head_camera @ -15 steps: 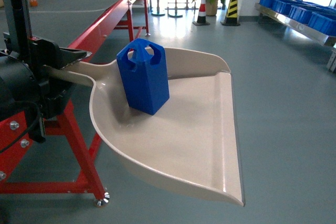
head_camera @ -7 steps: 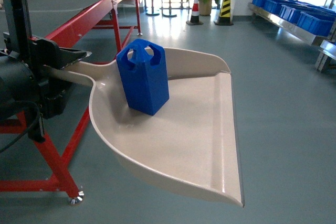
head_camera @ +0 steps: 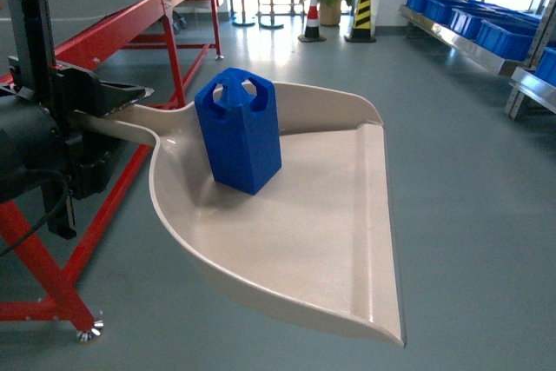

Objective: Place part in tray to right shelf

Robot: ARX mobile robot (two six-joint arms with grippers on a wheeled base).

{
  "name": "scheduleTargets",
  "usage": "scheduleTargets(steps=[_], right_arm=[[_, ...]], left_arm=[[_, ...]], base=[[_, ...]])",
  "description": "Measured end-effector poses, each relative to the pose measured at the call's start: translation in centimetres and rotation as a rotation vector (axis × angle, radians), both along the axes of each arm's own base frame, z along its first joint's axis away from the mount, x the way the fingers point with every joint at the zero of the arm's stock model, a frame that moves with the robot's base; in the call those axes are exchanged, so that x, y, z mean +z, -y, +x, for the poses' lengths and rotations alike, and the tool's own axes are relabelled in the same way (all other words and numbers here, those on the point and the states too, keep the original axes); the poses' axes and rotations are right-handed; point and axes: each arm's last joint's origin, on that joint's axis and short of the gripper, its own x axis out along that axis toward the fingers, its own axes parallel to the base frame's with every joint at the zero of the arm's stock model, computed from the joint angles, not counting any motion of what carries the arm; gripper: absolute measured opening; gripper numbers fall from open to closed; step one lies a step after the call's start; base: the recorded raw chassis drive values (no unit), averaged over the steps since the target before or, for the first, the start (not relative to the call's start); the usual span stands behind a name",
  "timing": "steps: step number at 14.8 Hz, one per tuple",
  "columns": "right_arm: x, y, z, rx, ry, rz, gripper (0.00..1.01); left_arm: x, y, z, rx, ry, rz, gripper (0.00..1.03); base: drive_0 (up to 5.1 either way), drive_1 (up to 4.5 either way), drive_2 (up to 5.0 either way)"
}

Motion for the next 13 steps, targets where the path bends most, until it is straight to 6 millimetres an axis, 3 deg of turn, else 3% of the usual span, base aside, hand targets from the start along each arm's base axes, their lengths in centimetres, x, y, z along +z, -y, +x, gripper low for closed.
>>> scheduleTargets(steps=[13], right_arm=[[0.05, 0.01, -0.01, -0.002, 0.005, 0.000, 0.98]], left_arm=[[0.04, 0.06, -0.01, -0.003, 0.003, -0.002, 0.17]], base=[[0.4, 4.24, -4.1]])
